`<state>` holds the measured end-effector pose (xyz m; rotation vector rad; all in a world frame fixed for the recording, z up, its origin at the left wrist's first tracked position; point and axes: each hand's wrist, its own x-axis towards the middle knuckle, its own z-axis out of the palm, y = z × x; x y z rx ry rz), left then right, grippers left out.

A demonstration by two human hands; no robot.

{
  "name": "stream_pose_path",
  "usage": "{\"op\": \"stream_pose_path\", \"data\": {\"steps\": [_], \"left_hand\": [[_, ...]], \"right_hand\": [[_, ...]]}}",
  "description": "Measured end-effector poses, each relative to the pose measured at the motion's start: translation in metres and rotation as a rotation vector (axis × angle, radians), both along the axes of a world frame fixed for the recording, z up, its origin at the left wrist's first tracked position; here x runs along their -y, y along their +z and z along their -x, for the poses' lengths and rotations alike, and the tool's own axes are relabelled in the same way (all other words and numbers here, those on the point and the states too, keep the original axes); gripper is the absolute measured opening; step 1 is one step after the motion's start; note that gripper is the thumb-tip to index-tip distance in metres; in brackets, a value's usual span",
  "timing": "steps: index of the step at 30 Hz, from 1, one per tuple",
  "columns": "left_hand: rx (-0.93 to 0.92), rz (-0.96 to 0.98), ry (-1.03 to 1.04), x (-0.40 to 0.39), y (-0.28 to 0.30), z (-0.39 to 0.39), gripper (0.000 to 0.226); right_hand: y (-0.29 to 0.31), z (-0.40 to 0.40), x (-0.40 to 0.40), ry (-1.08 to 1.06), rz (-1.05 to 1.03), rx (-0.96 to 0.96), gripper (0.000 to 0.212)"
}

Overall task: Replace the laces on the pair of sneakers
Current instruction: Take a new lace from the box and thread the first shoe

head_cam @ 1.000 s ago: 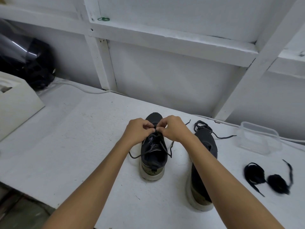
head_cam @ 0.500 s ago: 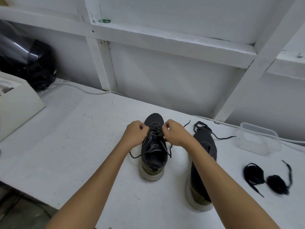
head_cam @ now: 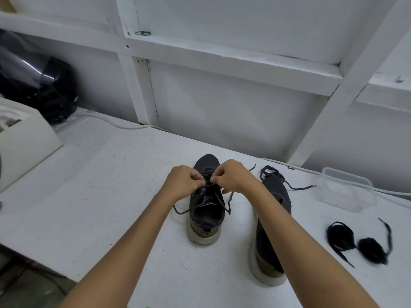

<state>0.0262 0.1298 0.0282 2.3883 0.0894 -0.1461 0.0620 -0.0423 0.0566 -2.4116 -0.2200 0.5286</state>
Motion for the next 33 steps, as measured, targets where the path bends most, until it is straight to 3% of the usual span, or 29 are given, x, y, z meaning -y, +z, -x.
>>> {"op": "stream_pose_path", "data": {"steps": [6,10,14,17,24,29,33], "left_hand": [[-0.031,-0.034,-0.006,0.004,0.003,0.006,0.013],[-0.049,0.032,0.039,0.005,0.005,0.010,0.018],[-0.120,0.198,0.153,0.003,0.003,0.015,0.020],[-0.102,0.240,0.130,0.003,0.002,0.013,0.014],[0.014,0.067,0.004,0.002,0.006,0.005,0.013],[-0.020,-0.017,0.007,0.004,0.008,0.003,0.010],[-0.062,0.076,0.065,0.005,0.005,0.008,0.020]], "right_hand": [[-0.005,0.002,-0.003,0.006,-0.017,0.001,0.005],[-0.004,0.004,-0.002,0.075,0.086,0.002,0.021],[-0.009,0.005,0.008,-0.017,-0.111,-0.121,0.027],[-0.008,0.007,0.013,-0.106,-0.225,-0.124,0.022],[-0.007,0.004,0.009,0.010,-0.126,-0.014,0.005],[-0.010,0.006,0.008,-0.032,-0.098,-0.019,0.013],[-0.007,0.011,0.009,-0.099,-0.239,-0.143,0.022]]}}
